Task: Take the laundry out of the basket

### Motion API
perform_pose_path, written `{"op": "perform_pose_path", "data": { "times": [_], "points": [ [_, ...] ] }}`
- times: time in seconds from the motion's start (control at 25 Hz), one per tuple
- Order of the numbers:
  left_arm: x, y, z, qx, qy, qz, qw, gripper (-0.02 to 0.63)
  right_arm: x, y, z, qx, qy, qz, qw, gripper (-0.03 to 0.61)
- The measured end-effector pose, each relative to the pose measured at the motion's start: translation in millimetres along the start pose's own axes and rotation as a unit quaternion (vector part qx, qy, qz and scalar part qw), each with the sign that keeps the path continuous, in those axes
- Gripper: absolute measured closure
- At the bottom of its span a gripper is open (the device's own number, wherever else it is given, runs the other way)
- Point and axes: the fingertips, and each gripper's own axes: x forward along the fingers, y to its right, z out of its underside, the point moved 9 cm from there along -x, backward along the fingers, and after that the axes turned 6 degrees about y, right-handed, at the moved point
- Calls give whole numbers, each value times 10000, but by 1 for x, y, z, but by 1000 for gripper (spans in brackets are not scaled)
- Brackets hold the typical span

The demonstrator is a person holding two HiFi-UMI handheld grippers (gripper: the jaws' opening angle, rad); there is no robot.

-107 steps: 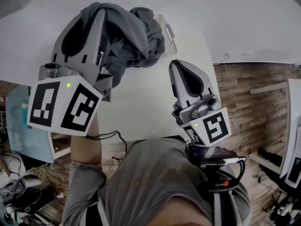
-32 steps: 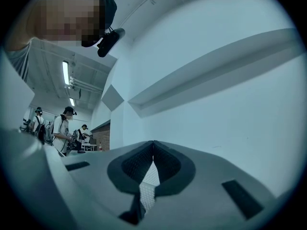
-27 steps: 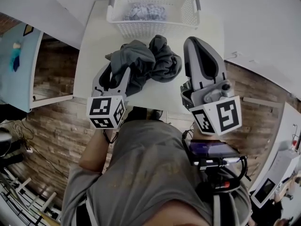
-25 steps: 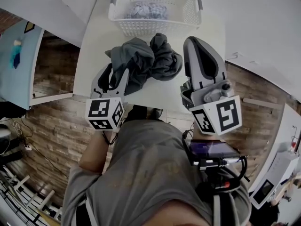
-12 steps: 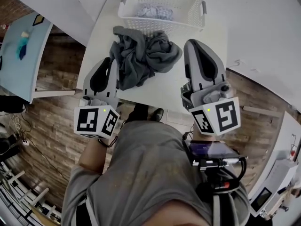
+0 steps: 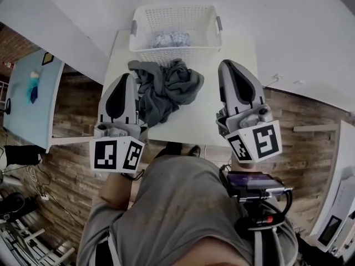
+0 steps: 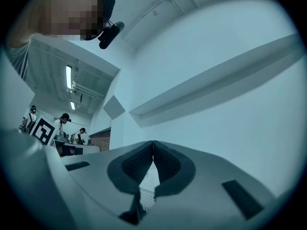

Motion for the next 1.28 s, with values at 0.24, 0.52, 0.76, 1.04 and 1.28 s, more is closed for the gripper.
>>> {"op": "perform_pose_path", "data": {
  "times": [0.24, 0.52, 0.76, 1.04, 1.28],
  "points": [
    [18, 6, -14, 10, 222, 159, 9996, 606, -1, 13, -9, -102, 88, 172, 9998, 571],
    [42, 7, -19, 243, 321, 110, 9991, 604, 13, 27, -7, -168, 48, 236, 9996, 571],
    [63, -9, -16, 177, 289, 0, 9994, 604, 42, 39, -2, -256, 2, 193, 9995, 571],
    [99, -32, -15, 67, 331, -115, 9994, 604, 93, 54, 1, -400, -36, 39, 9992, 571],
    [151, -73, -2, -64, 302, -89, 9995, 604, 165, 65, 33, -479, -154, -154, 9986, 571]
  ]
}}
